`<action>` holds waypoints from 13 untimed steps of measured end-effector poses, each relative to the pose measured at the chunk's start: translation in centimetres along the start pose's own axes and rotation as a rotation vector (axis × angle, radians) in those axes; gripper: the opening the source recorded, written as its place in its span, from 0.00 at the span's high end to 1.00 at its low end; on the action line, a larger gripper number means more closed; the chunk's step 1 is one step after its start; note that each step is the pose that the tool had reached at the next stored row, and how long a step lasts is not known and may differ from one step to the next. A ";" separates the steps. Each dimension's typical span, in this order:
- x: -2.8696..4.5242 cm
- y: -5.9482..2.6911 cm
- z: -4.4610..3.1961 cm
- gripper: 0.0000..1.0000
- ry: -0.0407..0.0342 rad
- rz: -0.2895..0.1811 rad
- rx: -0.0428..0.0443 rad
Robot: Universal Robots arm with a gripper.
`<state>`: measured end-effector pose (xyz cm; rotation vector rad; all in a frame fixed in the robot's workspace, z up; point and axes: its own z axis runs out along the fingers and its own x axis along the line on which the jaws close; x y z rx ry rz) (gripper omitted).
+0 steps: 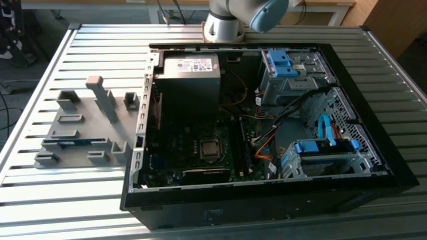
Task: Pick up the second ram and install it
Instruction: 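Pick up the second ram and move it above second insertion slot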
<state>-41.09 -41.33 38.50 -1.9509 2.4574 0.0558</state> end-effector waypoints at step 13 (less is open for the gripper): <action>0.60 0.00 0.25 0.89 0.0019 -0.092 -0.0002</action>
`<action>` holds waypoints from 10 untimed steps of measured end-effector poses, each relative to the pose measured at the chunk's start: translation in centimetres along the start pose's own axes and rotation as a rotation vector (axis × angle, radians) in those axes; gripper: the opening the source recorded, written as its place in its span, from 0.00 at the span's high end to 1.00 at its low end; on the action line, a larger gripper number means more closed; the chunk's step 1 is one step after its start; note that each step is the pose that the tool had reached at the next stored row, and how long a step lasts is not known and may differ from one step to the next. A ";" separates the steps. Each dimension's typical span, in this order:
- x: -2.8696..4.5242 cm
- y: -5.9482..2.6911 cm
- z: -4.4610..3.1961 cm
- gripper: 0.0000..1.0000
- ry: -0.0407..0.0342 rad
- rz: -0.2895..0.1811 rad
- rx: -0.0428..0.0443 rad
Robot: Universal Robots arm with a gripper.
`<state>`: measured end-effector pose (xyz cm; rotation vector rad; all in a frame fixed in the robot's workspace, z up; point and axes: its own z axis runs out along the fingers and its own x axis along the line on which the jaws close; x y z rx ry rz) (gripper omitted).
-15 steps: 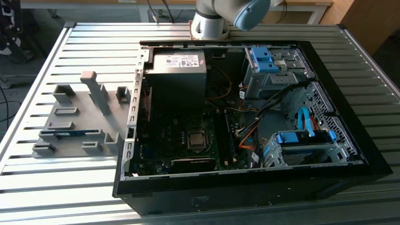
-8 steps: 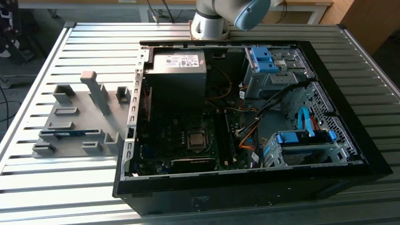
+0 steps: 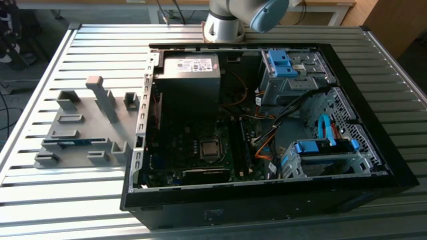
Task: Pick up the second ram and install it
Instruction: 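Pick up the second ram and move it above second insertion slot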
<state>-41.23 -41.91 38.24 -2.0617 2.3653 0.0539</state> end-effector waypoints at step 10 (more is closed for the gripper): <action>0.16 0.19 0.34 0.89 0.0014 -0.063 -0.0015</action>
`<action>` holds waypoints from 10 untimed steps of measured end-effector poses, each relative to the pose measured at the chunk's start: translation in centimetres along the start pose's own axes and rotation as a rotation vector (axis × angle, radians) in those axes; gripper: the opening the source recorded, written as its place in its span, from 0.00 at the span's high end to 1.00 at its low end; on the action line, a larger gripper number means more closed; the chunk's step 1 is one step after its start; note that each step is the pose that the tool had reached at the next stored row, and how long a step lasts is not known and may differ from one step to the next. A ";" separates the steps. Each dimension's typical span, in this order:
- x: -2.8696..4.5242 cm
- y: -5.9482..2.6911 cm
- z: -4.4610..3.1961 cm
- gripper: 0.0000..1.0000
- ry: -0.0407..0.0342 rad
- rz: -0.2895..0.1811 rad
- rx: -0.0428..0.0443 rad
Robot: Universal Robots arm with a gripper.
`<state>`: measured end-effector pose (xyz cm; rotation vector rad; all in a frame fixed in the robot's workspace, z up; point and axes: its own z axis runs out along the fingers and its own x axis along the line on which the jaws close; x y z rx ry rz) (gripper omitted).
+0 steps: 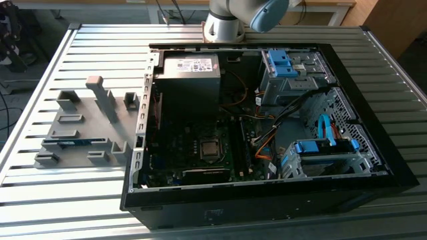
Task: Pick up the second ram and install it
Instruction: 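Pick up the second ram and move it above second insertion slot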
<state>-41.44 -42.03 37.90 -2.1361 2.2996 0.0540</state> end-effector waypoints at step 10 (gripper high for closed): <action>0.08 0.00 0.49 0.76 0.0010 -0.043 -0.0011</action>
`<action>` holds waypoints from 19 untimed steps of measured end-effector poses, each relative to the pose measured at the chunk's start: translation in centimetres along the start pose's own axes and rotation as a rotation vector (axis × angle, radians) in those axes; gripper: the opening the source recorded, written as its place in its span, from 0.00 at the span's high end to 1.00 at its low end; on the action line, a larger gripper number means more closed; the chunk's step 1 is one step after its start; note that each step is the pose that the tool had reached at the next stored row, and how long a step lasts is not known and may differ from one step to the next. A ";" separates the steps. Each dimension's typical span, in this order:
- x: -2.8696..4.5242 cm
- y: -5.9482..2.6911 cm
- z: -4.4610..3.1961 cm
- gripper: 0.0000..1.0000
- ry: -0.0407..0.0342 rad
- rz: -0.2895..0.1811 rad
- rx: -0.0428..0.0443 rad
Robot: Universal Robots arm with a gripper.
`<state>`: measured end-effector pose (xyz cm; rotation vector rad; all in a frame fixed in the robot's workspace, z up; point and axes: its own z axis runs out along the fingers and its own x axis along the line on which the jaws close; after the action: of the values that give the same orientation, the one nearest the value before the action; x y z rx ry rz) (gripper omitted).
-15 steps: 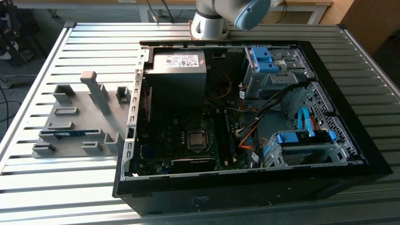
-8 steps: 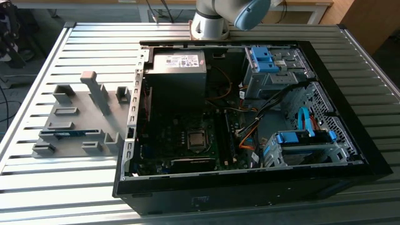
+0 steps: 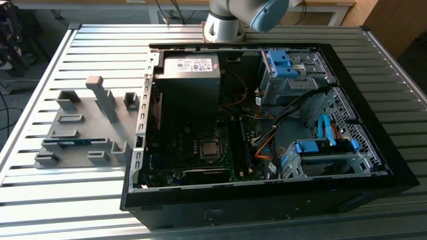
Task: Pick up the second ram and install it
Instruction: 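Pick up the second ram and move it above second insertion slot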
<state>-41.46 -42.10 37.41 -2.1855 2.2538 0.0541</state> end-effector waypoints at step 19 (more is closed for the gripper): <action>0.08 0.02 2.17 0.69 0.0012 0.002 0.0002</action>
<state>-41.53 -42.12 35.24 -2.1836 2.2569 0.0526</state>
